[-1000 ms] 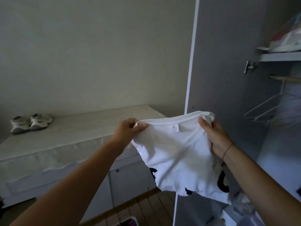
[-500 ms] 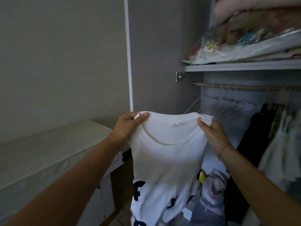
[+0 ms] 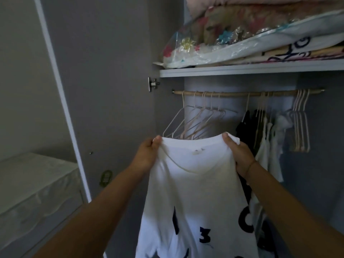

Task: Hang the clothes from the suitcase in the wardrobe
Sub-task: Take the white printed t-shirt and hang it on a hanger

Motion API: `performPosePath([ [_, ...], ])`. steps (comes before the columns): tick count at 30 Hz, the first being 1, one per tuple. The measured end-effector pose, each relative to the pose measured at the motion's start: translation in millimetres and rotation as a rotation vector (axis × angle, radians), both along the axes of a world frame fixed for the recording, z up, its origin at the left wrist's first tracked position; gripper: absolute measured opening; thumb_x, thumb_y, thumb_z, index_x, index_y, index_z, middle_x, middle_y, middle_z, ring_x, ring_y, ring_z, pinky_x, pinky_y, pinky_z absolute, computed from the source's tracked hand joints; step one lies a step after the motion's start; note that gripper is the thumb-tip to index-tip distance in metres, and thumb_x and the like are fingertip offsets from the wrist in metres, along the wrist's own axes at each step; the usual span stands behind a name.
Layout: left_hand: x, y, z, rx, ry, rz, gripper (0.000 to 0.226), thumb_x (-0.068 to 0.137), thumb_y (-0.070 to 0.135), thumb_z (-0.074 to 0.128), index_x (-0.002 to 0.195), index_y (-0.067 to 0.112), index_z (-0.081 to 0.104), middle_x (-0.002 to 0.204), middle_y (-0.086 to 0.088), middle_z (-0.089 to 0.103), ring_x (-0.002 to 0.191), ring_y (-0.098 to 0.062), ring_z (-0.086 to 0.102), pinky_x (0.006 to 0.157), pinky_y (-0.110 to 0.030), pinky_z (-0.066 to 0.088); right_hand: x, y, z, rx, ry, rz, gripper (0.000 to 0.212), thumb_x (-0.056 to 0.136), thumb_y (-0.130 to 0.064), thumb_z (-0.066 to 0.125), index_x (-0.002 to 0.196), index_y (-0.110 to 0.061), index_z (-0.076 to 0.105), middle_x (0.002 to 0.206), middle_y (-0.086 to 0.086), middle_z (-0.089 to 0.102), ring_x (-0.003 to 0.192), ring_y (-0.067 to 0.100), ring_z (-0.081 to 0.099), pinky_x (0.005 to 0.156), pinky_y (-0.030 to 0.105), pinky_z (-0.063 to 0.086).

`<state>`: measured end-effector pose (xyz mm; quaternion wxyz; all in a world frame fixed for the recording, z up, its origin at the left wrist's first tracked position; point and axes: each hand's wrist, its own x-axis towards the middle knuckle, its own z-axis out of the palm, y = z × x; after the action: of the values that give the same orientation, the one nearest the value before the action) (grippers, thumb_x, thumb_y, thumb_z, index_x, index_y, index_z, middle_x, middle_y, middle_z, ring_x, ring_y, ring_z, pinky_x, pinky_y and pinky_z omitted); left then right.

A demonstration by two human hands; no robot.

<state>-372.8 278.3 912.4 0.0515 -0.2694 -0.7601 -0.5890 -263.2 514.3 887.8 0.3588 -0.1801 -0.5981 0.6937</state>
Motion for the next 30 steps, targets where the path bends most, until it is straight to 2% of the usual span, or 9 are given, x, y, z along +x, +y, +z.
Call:
performPosePath([
  [8, -45.3, 95.5, -4.3, 0.204, -0.245, -0.199, 0.033, 0.092, 0.033, 0.058, 0.067, 0.013, 0.050, 0.069, -0.009, 0.048, 0.069, -0.019, 0.044, 0.066, -0.029, 0.038, -79.8, 90.3, 3.9, -0.187, -0.009, 0.132, 0.039, 0.092, -0.046, 0.047, 0.084, -0.011, 0.062, 0.072, 0.003, 0.056, 0.058, 0.009, 0.057, 0.055, 0.019, 0.052],
  [13, -76.1, 149.5, -15.6, 0.076, -0.190, -0.341, 0.046, 0.090, 0.031, 0.061, 0.079, -0.013, 0.055, 0.075, -0.012, 0.047, 0.068, -0.021, 0.038, 0.063, -0.025, 0.037, -158.2, 158.1, 2.9, -0.287, -0.055, 0.109, 0.022, 0.098, -0.020, 0.046, 0.100, -0.002, 0.057, 0.098, 0.011, 0.059, 0.078, 0.015, 0.056, 0.083, 0.028, 0.050],
  [15, -86.9, 166.4, -21.0, 0.046, -0.164, -0.343, 0.042, 0.090, 0.025, 0.060, 0.081, -0.015, 0.058, 0.074, -0.011, 0.045, 0.068, -0.019, 0.037, 0.057, -0.016, 0.037, -187.8, 179.2, 5.5, -0.298, -0.080, 0.097, 0.025, 0.097, -0.015, 0.047, 0.115, 0.000, 0.055, 0.129, 0.018, 0.053, 0.105, 0.025, 0.058, 0.094, 0.033, 0.045],
  [17, -97.9, 180.4, -25.0, 0.024, -0.162, -0.335, 0.037, 0.090, 0.021, 0.061, 0.077, -0.015, 0.060, 0.066, -0.007, 0.046, 0.062, -0.013, 0.041, 0.056, -0.009, 0.037, -216.1, 195.2, 9.7, -0.267, -0.118, 0.063, 0.037, 0.096, -0.016, 0.047, 0.128, 0.003, 0.050, 0.141, 0.021, 0.044, 0.126, 0.028, 0.050, 0.097, 0.030, 0.046],
  [19, -108.9, 190.0, -27.9, -0.001, -0.168, -0.320, 0.027, 0.090, 0.017, 0.060, 0.072, -0.004, 0.064, 0.053, 0.014, 0.053, 0.051, 0.005, 0.044, 0.057, -0.007, 0.036, -239.5, 209.9, 13.9, -0.251, -0.149, 0.062, 0.025, 0.096, -0.021, 0.049, 0.110, -0.005, 0.061, 0.112, 0.015, 0.066, 0.096, 0.012, 0.068, 0.065, 0.016, 0.051],
  [21, -119.7, 195.1, -29.2, -0.013, -0.179, -0.304, 0.022, 0.090, 0.017, 0.061, 0.077, 0.000, 0.068, 0.055, 0.016, 0.059, 0.056, 0.007, 0.051, 0.065, -0.011, 0.039, -263.4, 227.5, 16.4, -0.242, -0.151, 0.064, 0.022, 0.095, -0.028, 0.050, 0.077, -0.017, 0.055, 0.059, -0.001, 0.063, 0.044, 0.002, 0.059, 0.037, 0.015, 0.038],
  [25, -138.2, 199.8, -32.5, 0.027, -0.190, -0.274, 0.035, 0.088, 0.021, 0.064, 0.084, -0.014, 0.063, 0.075, -0.013, 0.049, 0.075, -0.018, 0.042, 0.072, -0.031, 0.035, -290.6, 245.1, 30.1, -0.277, -0.093, 0.013, 0.020, 0.096, -0.021, 0.049, 0.077, -0.016, 0.052, 0.063, 0.000, 0.057, 0.058, 0.010, 0.056, 0.057, 0.026, 0.048],
  [27, -143.2, 201.5, -33.6, 0.018, -0.197, -0.277, 0.036, 0.088, 0.021, 0.063, 0.081, -0.014, 0.061, 0.075, -0.013, 0.048, 0.073, -0.020, 0.040, 0.070, -0.032, 0.034, -293.0, 249.6, 38.8, -0.279, -0.055, -0.003, 0.030, 0.100, -0.011, 0.037, 0.070, -0.012, 0.043, 0.044, -0.001, 0.048, 0.034, 0.005, 0.046, 0.041, 0.017, 0.043],
  [30, -146.6, 203.5, -35.7, 0.008, -0.193, -0.286, 0.029, 0.089, 0.022, 0.062, 0.076, -0.004, 0.062, 0.071, -0.013, 0.046, 0.069, -0.021, 0.039, 0.064, -0.027, 0.036, -288.5, 255.3, 47.8, -0.217, -0.080, -0.052, 0.036, 0.099, 0.000, 0.026, 0.066, -0.013, 0.034, 0.046, 0.001, 0.044, 0.020, 0.001, 0.036, 0.027, 0.012, 0.031],
])
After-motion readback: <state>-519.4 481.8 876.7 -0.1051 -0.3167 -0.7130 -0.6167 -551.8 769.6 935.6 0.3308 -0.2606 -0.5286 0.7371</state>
